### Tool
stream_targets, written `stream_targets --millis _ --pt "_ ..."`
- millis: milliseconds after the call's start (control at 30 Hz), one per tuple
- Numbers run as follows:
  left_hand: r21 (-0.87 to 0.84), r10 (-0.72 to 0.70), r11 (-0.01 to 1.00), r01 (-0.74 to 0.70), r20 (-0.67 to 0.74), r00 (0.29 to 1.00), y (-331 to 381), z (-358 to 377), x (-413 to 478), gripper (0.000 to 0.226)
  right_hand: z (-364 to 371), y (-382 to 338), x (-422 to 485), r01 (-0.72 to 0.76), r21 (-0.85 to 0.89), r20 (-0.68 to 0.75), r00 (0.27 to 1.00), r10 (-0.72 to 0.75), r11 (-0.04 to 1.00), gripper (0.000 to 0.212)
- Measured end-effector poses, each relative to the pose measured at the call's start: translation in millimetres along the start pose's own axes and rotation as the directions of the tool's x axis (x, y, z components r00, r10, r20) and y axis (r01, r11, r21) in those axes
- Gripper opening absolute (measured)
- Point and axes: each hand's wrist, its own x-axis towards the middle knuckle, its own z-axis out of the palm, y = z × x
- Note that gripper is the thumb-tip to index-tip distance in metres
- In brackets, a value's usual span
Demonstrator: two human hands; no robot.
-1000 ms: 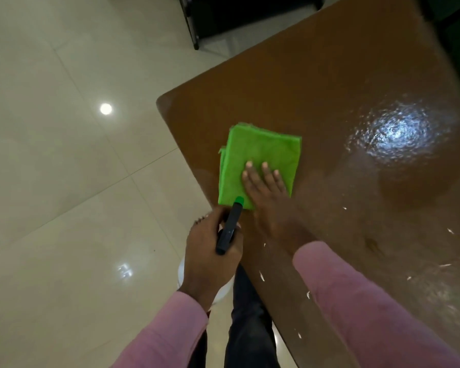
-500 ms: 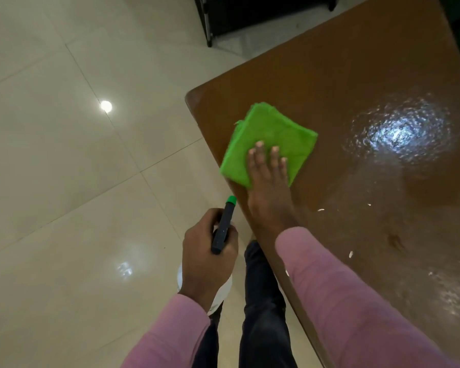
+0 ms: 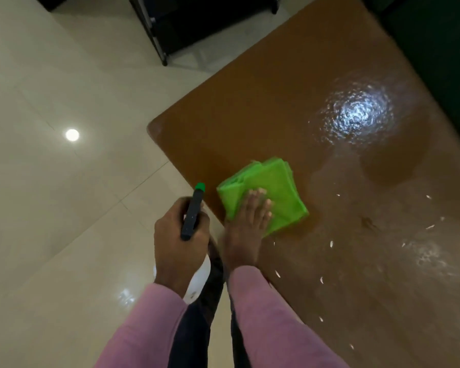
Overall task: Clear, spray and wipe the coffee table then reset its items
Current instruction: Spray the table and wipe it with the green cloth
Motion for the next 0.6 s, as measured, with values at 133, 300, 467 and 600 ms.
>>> stream_targets --millis 133,300,467,600 --pt "0.142 0.099 0.984 -0.104 0.039 0.994 0.3 -3.7 34.5 0.004 28.7 -5.3 -8.6 0.368 -0.179 0.066 0.93 -0.362 0.912 0.077" --pt "0.255 0.077 0.959 -0.12 0.17 0.982 21.5 -6.5 62.7 0.01 17.4 57.8 -34.9 0.132 -0.143 0.029 0.991 -0.13 0.981 0.076" --pt "0.25 0.1 0.952 -0.175 0.286 0.953 53.7 11.0 84.3 0.01 -1.6 66.9 -28.2 -0.065 -0.016 -0.025 0.998 0.064 0.998 0.078" --pt "0.221 0.2 0.931 -0.29 0.355 0.913 68.7 40.0 105.5 0.008 4.3 -6.8 -11.7 0.019 0.012 0.006 1.0 -0.019 1.0 0.075"
